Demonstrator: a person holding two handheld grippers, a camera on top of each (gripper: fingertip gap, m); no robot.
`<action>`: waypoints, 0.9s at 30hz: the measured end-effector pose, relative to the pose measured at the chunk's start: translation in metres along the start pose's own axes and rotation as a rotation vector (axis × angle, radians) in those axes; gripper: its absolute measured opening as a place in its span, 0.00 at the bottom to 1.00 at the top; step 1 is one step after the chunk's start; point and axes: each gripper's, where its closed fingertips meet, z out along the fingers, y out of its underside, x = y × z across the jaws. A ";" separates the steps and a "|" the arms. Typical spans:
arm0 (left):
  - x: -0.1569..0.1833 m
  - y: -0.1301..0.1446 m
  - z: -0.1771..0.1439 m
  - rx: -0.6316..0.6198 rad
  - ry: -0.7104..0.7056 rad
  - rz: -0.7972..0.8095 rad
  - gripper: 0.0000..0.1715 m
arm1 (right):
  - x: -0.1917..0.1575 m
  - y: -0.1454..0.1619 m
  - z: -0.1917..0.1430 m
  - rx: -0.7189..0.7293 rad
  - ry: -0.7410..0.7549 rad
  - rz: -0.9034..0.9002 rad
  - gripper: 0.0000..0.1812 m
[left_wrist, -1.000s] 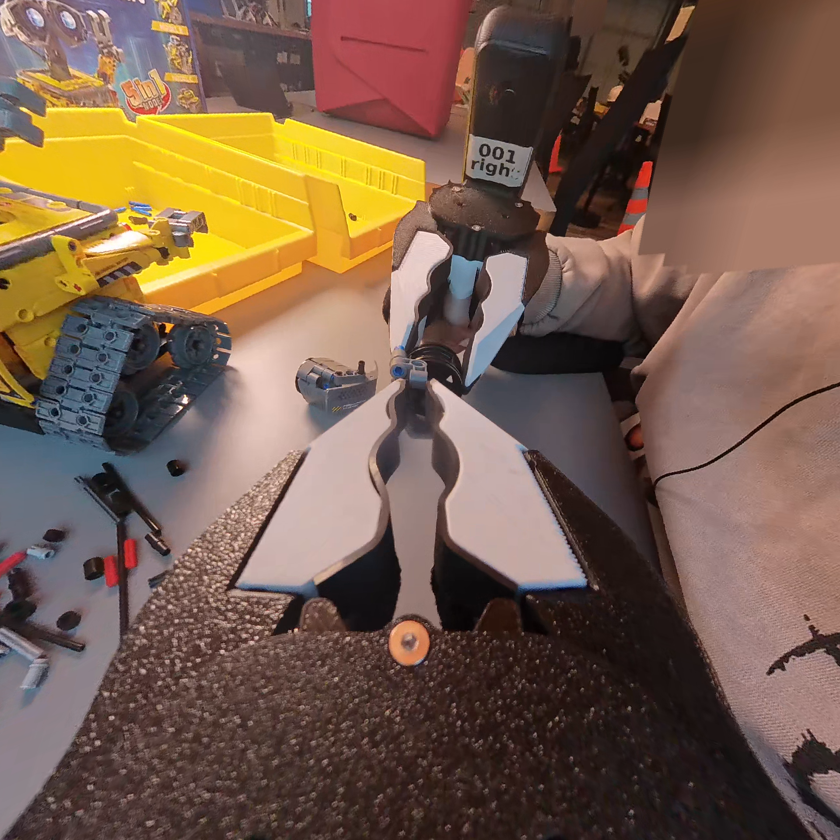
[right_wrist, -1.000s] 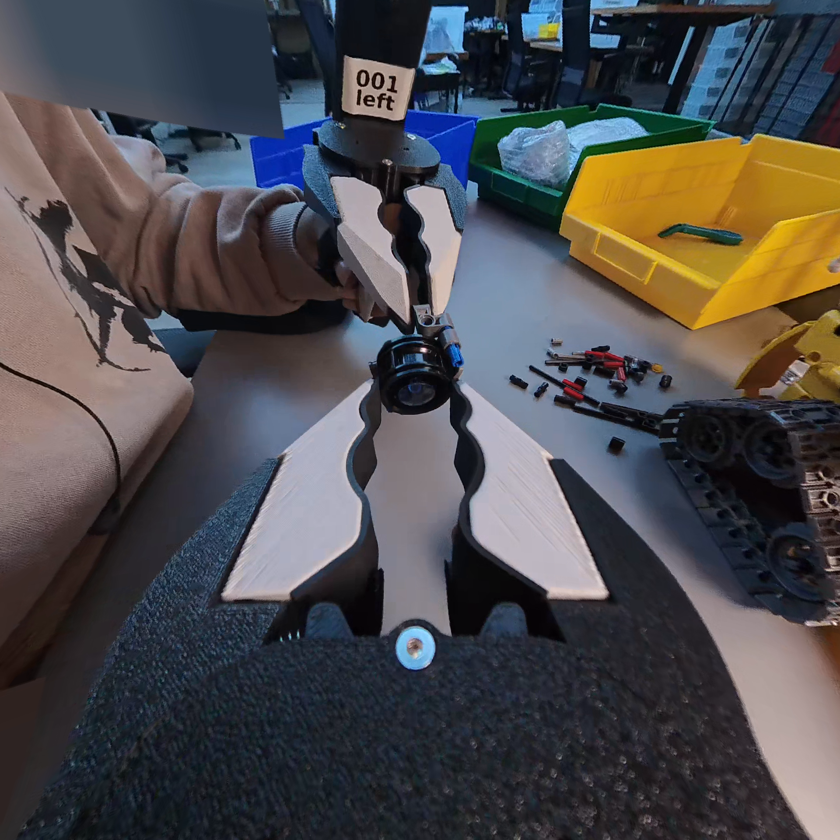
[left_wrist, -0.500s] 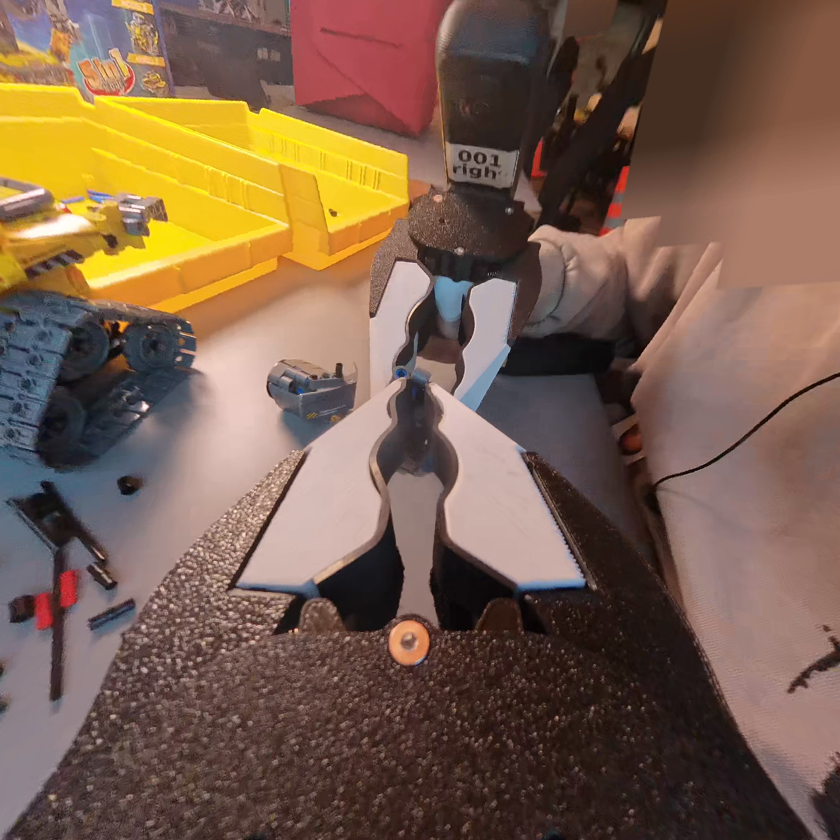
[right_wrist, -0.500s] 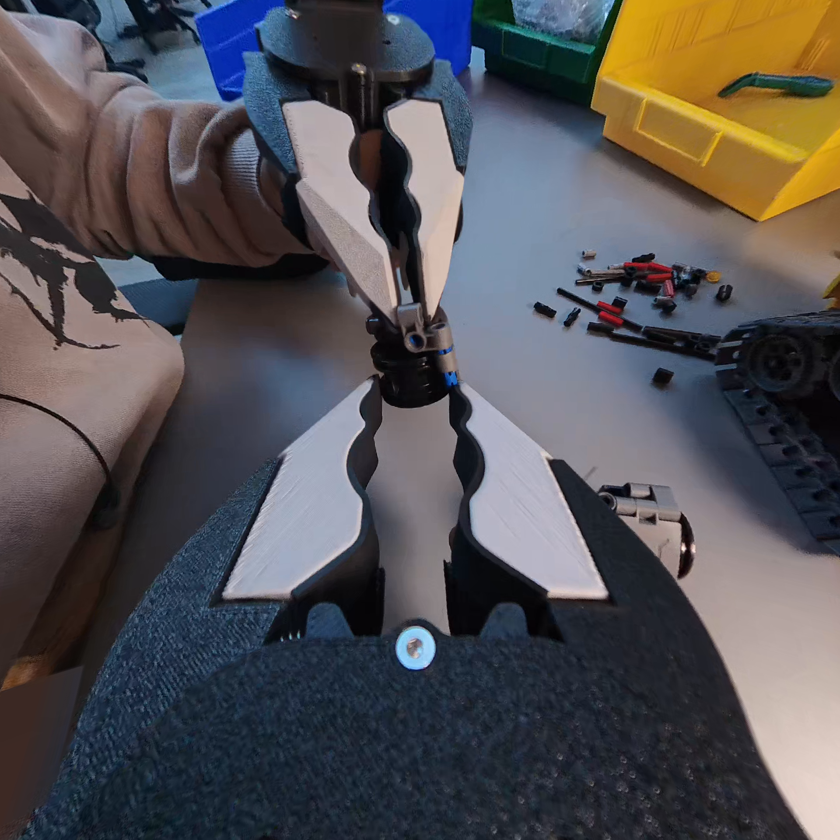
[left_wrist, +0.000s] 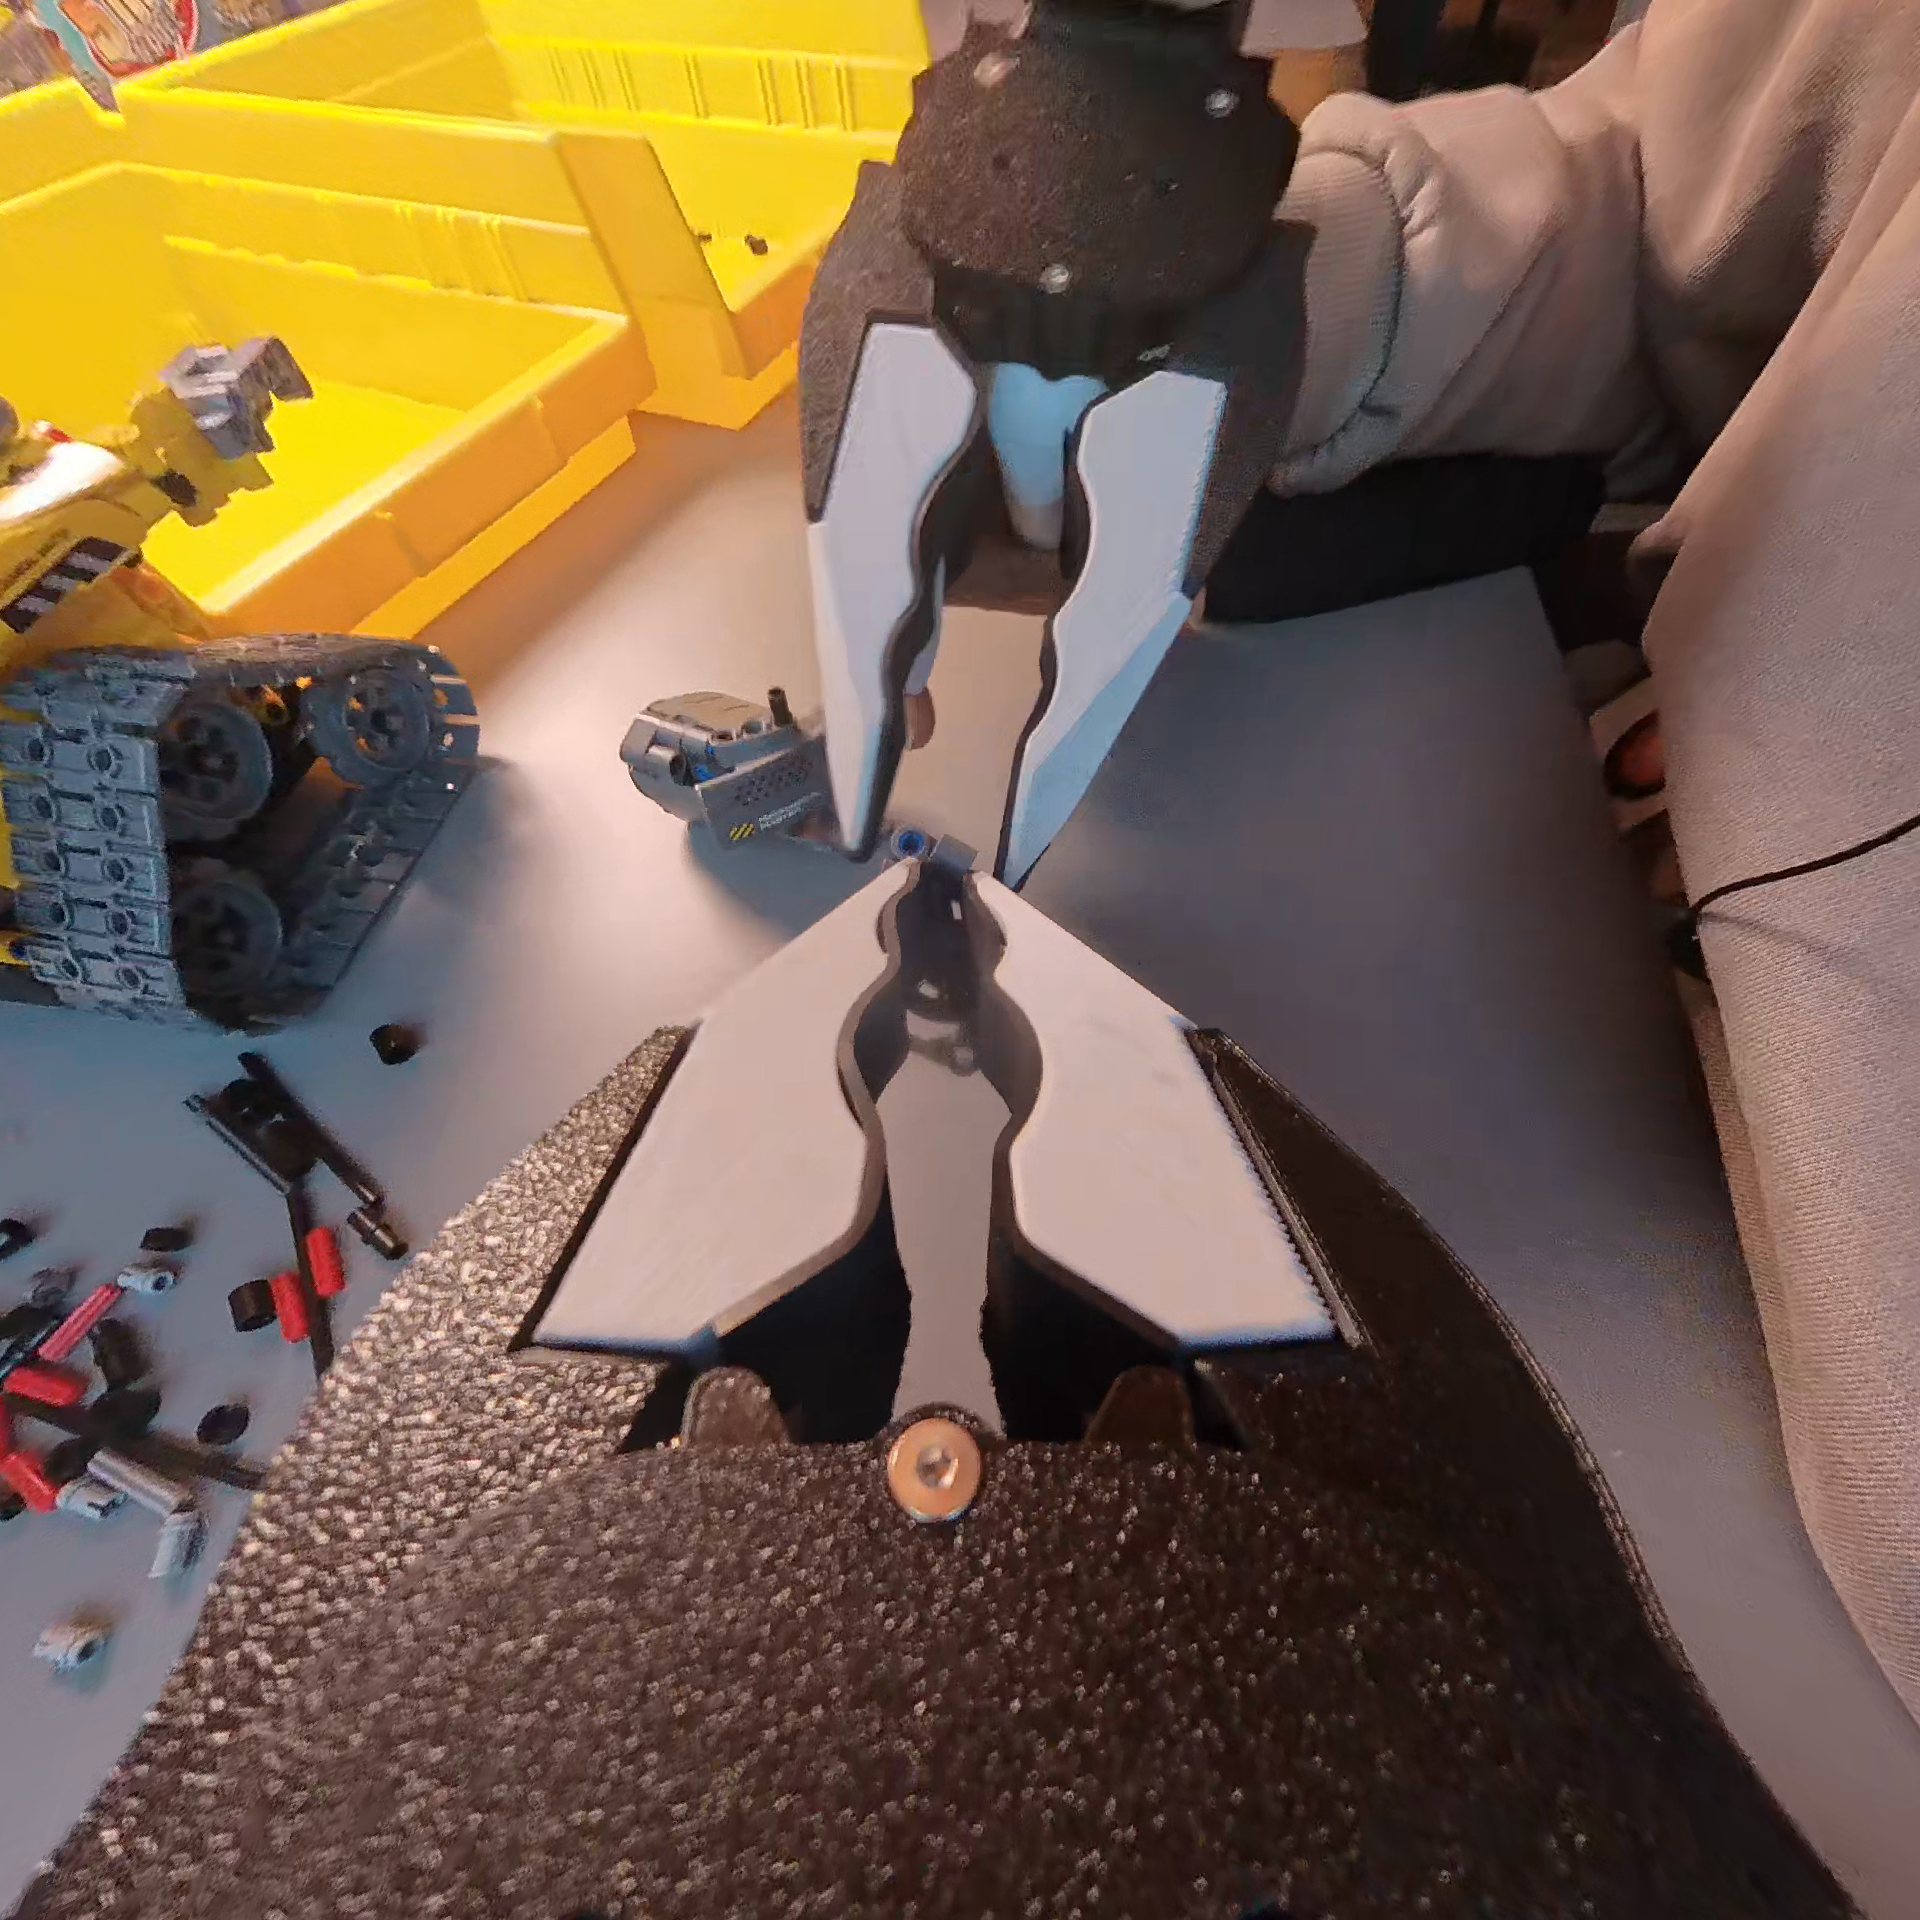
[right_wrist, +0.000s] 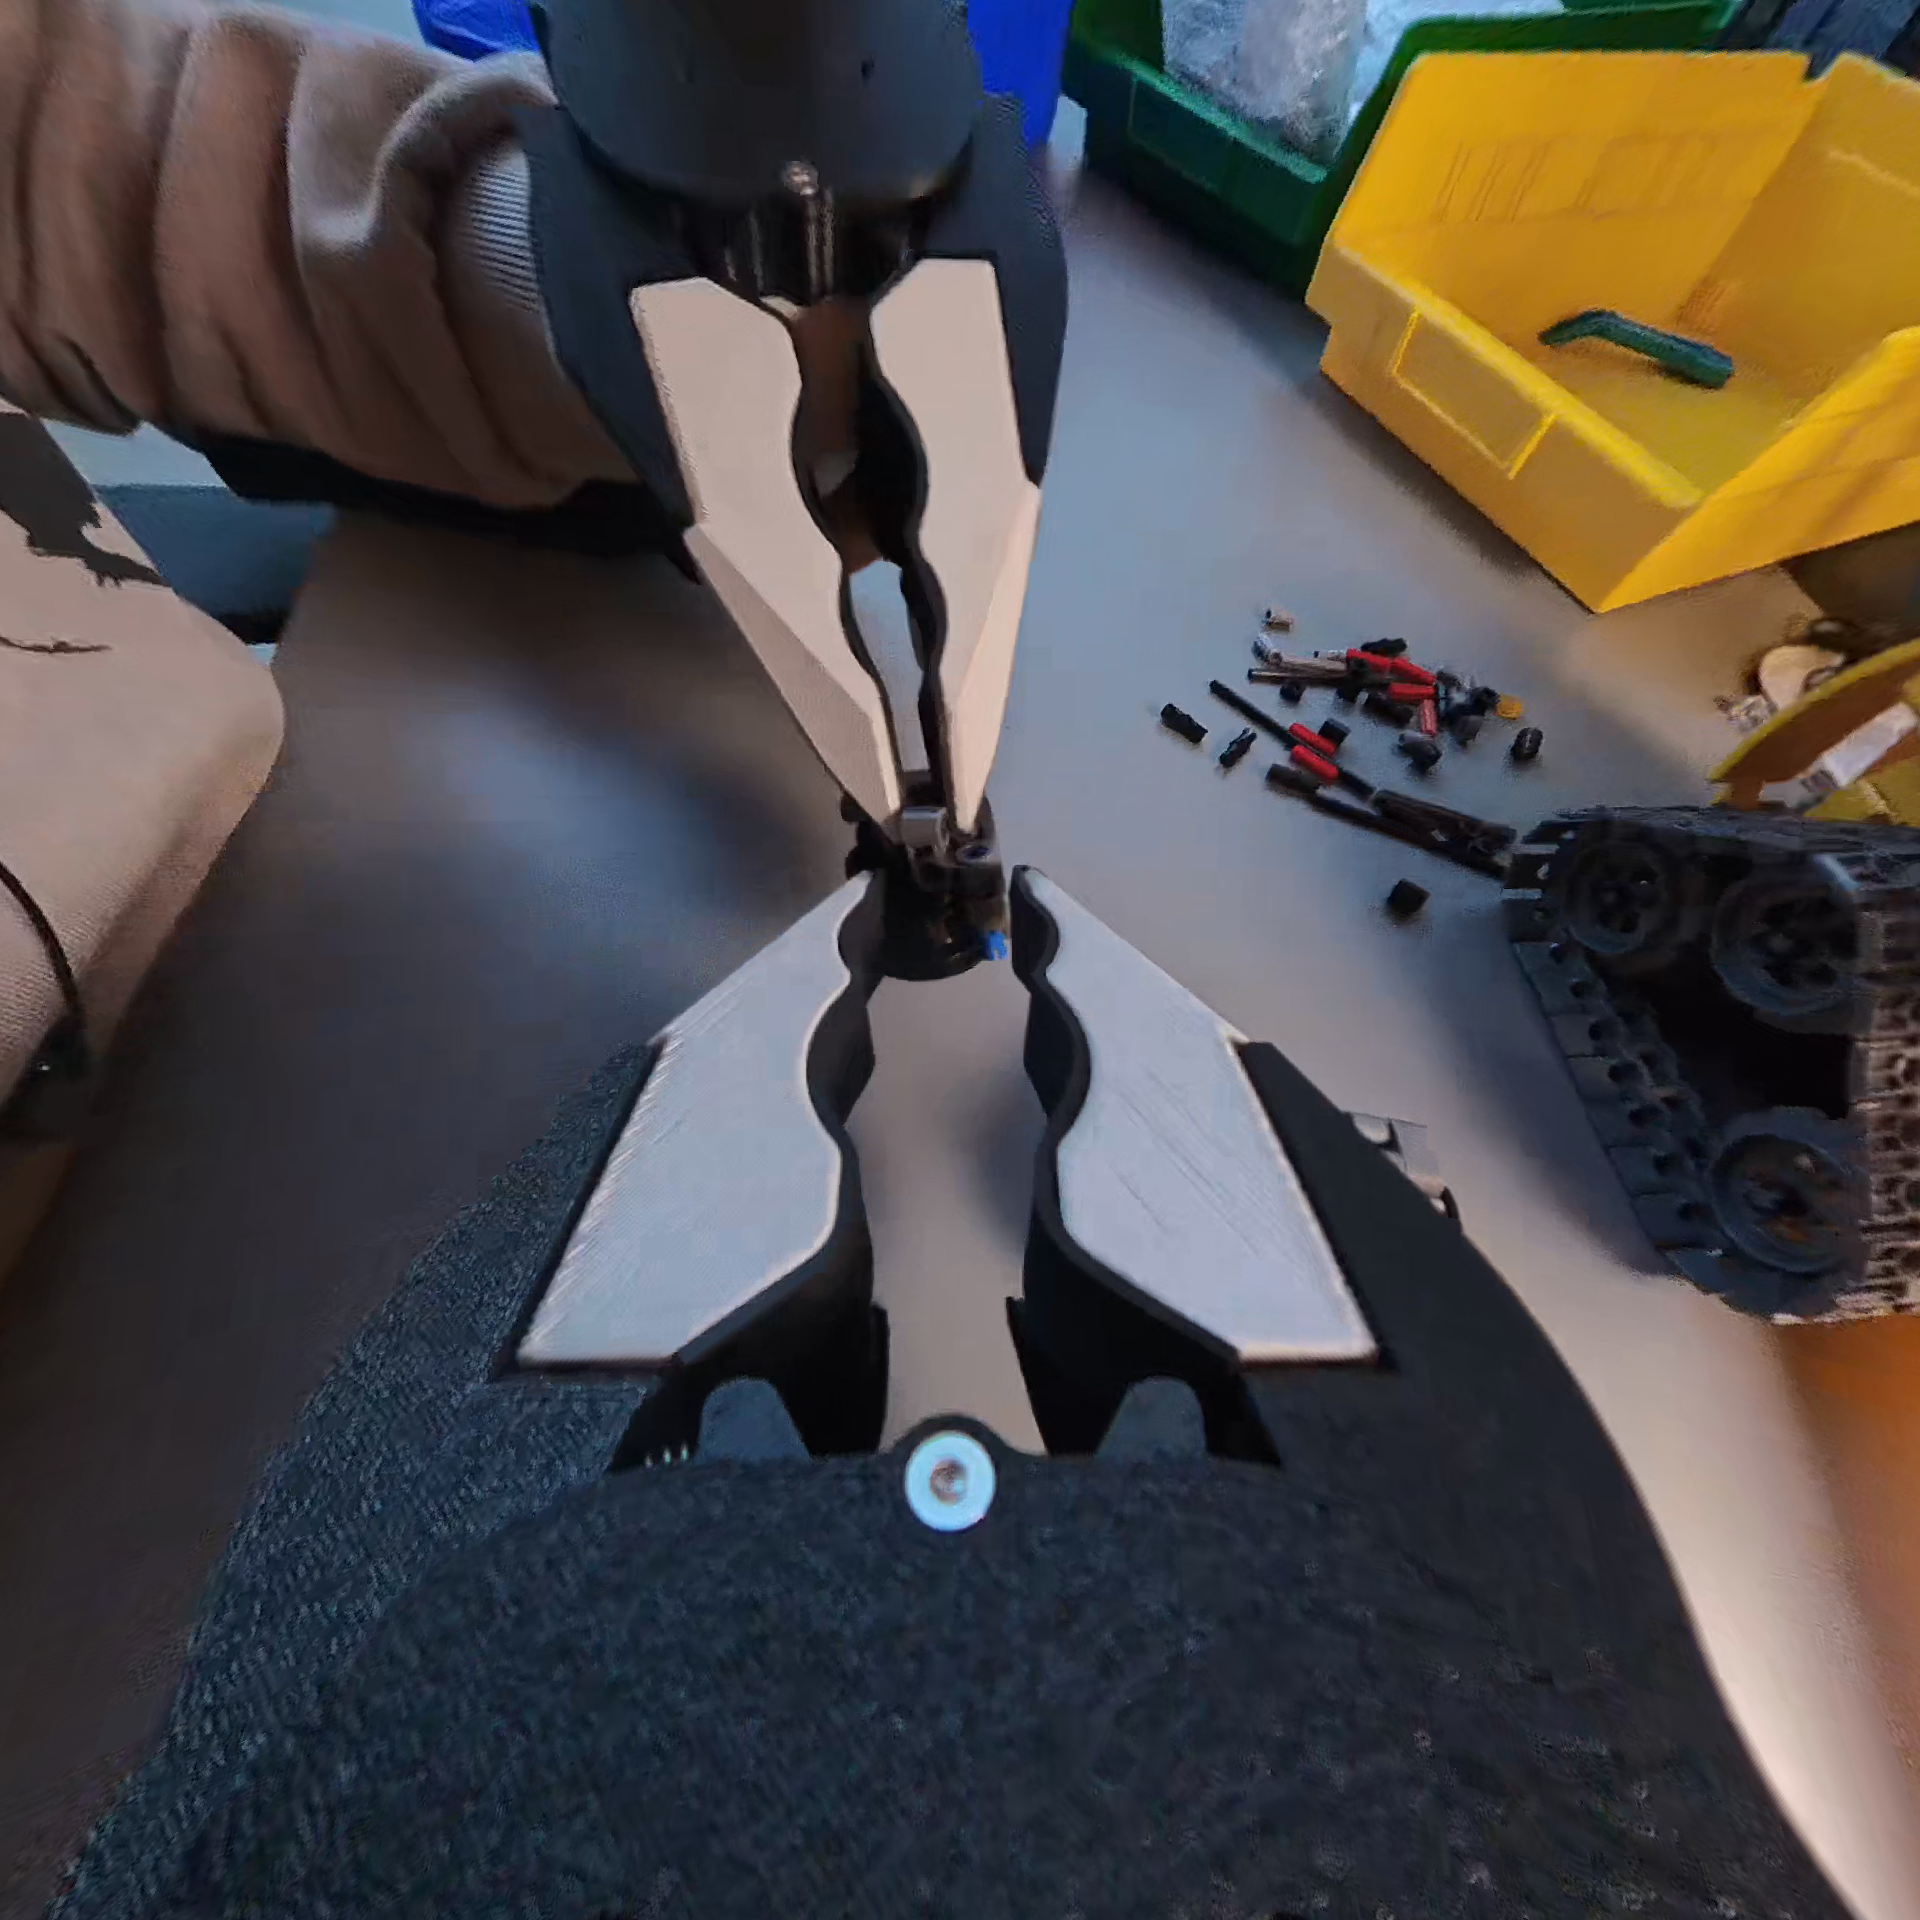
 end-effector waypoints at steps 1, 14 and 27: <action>0.001 0.003 0.001 -0.014 0.005 0.003 0.02 | -0.001 -0.001 0.001 0.005 0.008 -0.026 0.10; 0.013 0.019 0.001 -0.046 0.147 -0.148 0.33 | -0.011 -0.009 0.005 0.084 -0.054 -0.039 0.08; 0.009 -0.011 -0.009 0.066 0.137 -0.184 0.19 | -0.001 -0.036 -0.014 0.292 -0.041 0.067 0.07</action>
